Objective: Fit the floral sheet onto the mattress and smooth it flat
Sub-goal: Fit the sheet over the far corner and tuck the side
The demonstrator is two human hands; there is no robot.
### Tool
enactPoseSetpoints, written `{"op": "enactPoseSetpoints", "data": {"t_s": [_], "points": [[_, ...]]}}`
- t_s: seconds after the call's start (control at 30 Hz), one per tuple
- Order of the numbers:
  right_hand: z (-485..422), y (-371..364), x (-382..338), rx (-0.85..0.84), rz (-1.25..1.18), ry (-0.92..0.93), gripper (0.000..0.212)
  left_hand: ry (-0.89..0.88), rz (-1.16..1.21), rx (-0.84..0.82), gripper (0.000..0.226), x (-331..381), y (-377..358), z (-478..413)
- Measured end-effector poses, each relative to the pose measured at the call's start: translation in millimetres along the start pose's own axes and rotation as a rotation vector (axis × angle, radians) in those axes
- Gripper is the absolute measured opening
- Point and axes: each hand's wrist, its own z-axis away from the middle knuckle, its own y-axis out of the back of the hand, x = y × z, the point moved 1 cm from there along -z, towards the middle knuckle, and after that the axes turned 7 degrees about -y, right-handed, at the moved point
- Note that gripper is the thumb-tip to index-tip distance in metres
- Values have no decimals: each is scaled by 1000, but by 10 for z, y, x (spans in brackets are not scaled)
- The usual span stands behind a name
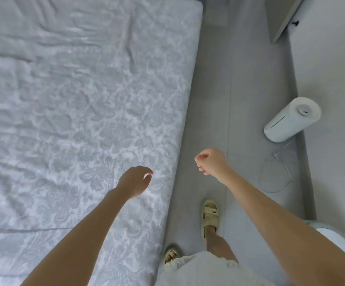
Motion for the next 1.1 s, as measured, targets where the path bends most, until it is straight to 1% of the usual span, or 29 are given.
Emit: {"op": "enactPoseSetpoints", "data": {"t_s": [0.17,0.27,0.33,0.43,0.5,0.57,0.63,0.7,0.83,0.97,1.1], "points": [[-449,1057,-681,65,-31,84,20,-40,-100,66,33,580,899,-874],[-818,1743,-1067,85,18,154,14,-67,-176,82,33,995,1450,-1519],[-1091,2195,-1309,101,75,193,15,-65,-191,111,33,1306,1795,-1943],[-1517,2846,-1680,119,222,241,23,-51,-169,180,32,1761,2246,-2561],[-1828,3266,-1961,143,292,262,29,-32,-102,246,30,2016,2577,-2969],[-2111,3650,-2260,174,325,283,25,-28,-61,305,29,2212,2914,-3352],[-2420,3963,-2571,190,370,307,23,-21,-36,362,28,2309,3231,-3753],[-2790,4238,-2900,180,383,327,24,-19,-21,401,30,2338,3592,-4203],[-3659,4756,-3618,193,384,380,29,-34,-86,448,31,2265,4388,-5311],[-4491,5248,-4304,206,373,369,25,-16,-89,436,32,2198,5114,-6525],[-5307,5720,-4948,189,414,374,26,27,-57,398,31,2271,5677,-7564]]}}
